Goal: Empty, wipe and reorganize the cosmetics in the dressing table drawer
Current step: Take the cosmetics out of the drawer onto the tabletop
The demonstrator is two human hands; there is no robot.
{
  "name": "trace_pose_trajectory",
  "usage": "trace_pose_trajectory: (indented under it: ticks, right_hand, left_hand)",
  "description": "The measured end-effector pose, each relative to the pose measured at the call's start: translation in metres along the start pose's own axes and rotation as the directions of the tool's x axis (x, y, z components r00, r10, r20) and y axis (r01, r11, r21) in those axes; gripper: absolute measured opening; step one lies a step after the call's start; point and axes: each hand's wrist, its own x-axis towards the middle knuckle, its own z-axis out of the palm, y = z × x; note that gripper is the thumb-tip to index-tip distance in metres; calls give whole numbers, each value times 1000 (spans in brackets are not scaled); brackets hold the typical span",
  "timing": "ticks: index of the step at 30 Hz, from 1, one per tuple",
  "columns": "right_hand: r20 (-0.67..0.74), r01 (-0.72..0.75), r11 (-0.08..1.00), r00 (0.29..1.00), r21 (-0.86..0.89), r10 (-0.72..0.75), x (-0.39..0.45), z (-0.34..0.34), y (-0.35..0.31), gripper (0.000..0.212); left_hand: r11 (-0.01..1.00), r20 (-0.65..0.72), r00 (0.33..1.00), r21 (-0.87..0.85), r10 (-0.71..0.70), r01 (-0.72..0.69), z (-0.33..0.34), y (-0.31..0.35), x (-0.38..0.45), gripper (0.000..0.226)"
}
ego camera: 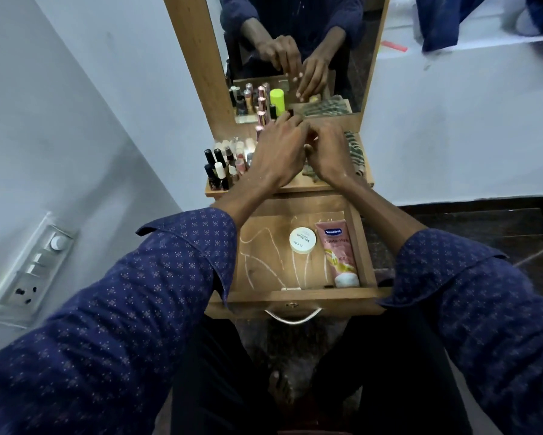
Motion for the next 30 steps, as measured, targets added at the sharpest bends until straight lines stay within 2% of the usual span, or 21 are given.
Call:
trace_pose_trajectory:
  ticks: [4, 8, 10, 12, 14, 17, 19, 22, 24, 27, 30]
  right_hand:
    - [5, -93, 995, 996, -47, 94, -55, -15, -2, 21]
    - [249, -153, 974, 949, -168, 192, -103, -34, 13, 14]
    - [447, -117, 982, 878, -148, 172, -120, -43, 18, 13]
    - [657, -49, 993, 745, -110, 110, -136, -46, 18, 14]
    - [751, -8, 993, 654, -114, 92, -151, -43, 18, 17]
    - [805, -1, 995, 588, -99, 81, -167, -37, 17, 19]
    - [857, -15, 997, 510, -79, 76, -172, -35, 14, 16]
    - [909, 38, 992, 406, -118, 92, -175, -33, 10, 17]
    - [918, 84, 984, 380, -158, 115, -176, -30, 8, 21]
    - [911, 182, 957, 388, -225, 140, -177, -26, 4, 28]
    - [918, 194, 952, 366, -235, 152, -178, -23, 2, 31]
  left_hand:
    - [989, 12, 1000, -148, -15, 17, 13, 31, -45, 33]
    - [975, 206, 978, -210, -34, 78, 39, 42, -99, 36]
    - [963, 326, 945, -246, -23, 108, 57, 41, -120, 37]
    - [956, 419, 908, -265, -5, 127, 71, 39, -134, 43]
    - [949, 472, 882, -272, -14, 161, 78, 38, -142, 45]
    - [950, 504, 863, -242, -49, 195, 81, 40, -145, 51]
    - [955, 523, 849, -210, -71, 209, 82, 43, -146, 55]
    - [960, 543, 834, -168, -100, 224, 83, 45, -148, 56]
    - [960, 541, 833, -152, -118, 234, 83, 45, -149, 57]
    - [958, 550, 825, -141, -133, 248, 83, 45, -149, 60]
    - [961, 544, 828, -131, -136, 244, 84, 45, -150, 61]
